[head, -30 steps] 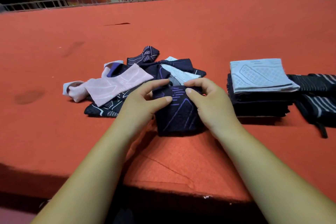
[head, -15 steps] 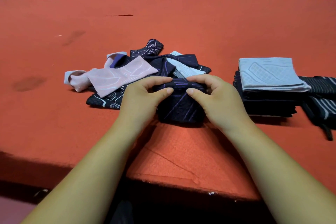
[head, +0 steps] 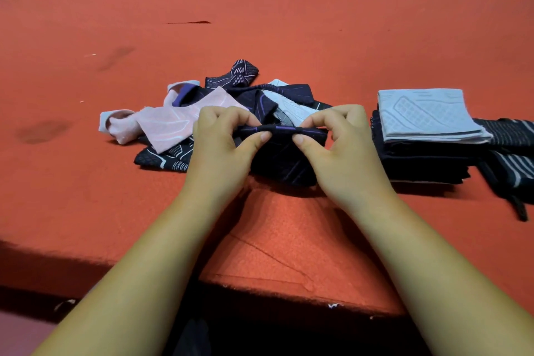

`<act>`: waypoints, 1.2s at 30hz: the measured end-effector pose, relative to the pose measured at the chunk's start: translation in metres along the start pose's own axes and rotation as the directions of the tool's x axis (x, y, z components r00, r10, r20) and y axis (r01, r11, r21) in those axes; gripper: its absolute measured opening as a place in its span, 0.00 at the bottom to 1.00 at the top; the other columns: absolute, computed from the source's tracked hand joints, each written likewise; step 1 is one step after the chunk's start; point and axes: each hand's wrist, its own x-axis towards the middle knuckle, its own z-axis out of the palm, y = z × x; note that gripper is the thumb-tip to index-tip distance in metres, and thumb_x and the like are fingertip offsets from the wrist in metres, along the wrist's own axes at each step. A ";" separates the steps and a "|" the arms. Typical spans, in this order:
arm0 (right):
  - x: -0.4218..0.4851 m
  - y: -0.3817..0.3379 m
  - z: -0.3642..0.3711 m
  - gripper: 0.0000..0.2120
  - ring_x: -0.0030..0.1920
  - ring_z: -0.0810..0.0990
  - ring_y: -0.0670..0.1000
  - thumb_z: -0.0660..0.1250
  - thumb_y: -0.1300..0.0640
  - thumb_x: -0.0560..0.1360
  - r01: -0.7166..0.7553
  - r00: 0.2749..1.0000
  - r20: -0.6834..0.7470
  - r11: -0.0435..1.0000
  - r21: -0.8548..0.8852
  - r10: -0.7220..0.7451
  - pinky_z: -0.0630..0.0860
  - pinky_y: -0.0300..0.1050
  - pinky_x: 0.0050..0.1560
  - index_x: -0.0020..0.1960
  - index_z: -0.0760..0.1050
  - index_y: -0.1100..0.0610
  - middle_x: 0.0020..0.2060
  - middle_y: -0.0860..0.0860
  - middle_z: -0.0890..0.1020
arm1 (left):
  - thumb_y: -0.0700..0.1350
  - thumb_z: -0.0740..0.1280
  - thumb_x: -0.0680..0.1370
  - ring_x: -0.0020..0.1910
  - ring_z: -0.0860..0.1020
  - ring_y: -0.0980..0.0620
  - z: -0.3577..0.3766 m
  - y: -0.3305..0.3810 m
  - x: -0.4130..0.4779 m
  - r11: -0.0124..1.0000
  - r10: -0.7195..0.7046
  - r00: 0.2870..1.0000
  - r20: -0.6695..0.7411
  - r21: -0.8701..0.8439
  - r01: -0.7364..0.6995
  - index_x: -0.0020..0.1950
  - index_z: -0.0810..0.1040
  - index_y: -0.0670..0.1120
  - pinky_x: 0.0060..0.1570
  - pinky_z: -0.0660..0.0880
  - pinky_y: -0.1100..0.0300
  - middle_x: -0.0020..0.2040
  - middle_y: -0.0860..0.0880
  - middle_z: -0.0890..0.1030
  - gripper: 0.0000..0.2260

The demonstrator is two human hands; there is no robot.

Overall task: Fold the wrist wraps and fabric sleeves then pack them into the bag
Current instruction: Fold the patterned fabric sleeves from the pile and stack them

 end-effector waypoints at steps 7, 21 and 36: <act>0.003 -0.002 -0.005 0.03 0.47 0.81 0.37 0.70 0.50 0.82 -0.085 0.996 0.052 0.988 0.132 0.079 0.73 0.34 0.48 0.55 0.78 0.47 0.46 0.39 0.84 | 0.49 0.72 0.82 0.42 0.82 0.55 0.002 0.003 -0.001 0.910 -0.215 0.963 0.161 -0.326 0.257 0.52 0.82 0.52 0.48 0.81 0.43 0.45 0.53 0.86 0.02; 0.003 0.015 0.005 0.08 0.37 0.86 0.47 0.70 0.57 0.83 -0.506 0.859 0.286 0.790 0.346 0.425 0.80 0.42 0.30 0.61 0.79 0.56 0.50 0.54 0.88 | 0.46 0.73 0.82 0.56 0.86 0.35 0.012 -0.007 -0.004 0.607 -0.414 0.775 0.477 -0.490 0.626 0.56 0.86 0.38 0.59 0.82 0.43 0.55 0.36 0.87 0.11; 0.010 0.002 -0.014 0.08 0.31 0.82 0.48 0.73 0.58 0.81 -0.517 0.846 0.339 0.787 0.335 0.412 0.76 0.45 0.29 0.59 0.77 0.54 0.53 0.54 0.85 | 0.39 0.66 0.85 0.65 0.84 0.40 0.010 0.002 -0.007 0.603 -0.370 0.848 0.381 -0.596 0.531 0.69 0.81 0.43 0.69 0.78 0.41 0.63 0.42 0.86 0.13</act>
